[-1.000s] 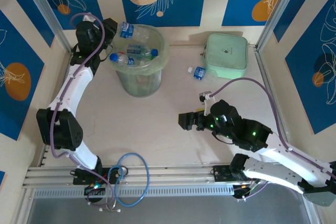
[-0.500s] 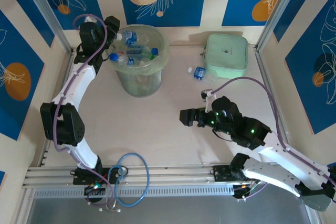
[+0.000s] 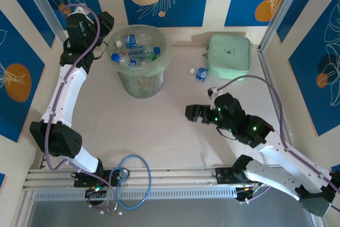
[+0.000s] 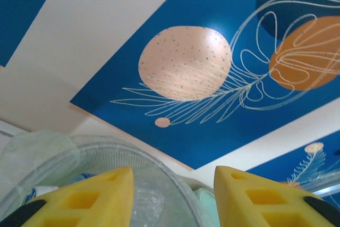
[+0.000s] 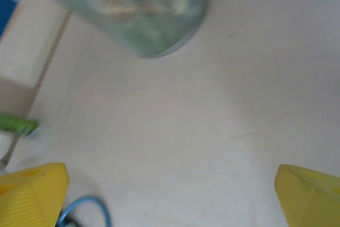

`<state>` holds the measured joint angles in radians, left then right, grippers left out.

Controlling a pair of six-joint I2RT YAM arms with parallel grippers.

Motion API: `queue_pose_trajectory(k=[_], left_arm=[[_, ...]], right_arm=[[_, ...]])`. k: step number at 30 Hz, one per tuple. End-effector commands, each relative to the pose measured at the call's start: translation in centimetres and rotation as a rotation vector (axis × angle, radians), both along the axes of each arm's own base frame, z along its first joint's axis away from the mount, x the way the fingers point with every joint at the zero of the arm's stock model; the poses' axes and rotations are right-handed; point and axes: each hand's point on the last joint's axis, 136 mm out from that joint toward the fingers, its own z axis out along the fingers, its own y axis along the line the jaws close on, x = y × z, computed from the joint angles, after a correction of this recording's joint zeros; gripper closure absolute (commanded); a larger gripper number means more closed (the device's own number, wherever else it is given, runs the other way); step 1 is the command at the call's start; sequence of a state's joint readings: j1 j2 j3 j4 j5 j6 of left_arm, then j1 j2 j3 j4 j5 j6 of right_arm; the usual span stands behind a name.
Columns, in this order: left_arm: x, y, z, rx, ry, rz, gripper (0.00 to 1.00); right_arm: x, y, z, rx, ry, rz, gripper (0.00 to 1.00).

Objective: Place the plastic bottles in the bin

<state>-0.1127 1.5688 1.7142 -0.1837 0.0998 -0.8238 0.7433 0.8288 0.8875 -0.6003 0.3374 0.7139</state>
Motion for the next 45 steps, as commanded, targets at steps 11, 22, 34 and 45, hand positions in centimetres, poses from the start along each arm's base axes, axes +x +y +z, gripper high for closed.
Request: queue_pose_trajectory(k=[11, 22, 34, 45], left_arm=[[-16.0, -9.4, -1.3, 0.201, -0.037, -0.453, 0.55], [-23.1, -12.1, -12.6, 0.226, 0.185, -0.615, 0.52], [-24.2, -11.2, -16.2, 0.234, 0.247, -0.599, 0.51], [-23.8, -11.3, -16.6, 0.241, 0.249, -0.594, 0.51]], right_arm=[[14.5, -7.0, -3.9, -0.157, 0.187, -0.251, 0.01], [23.8, -7.6, -7.5, -0.3, 0.177, -0.22, 0.01], [29.0, -7.4, -11.7, -0.428, 0.194, -0.155, 0.0], [29.3, -7.9, -15.6, -0.486, 0.274, -0.132, 0.01]])
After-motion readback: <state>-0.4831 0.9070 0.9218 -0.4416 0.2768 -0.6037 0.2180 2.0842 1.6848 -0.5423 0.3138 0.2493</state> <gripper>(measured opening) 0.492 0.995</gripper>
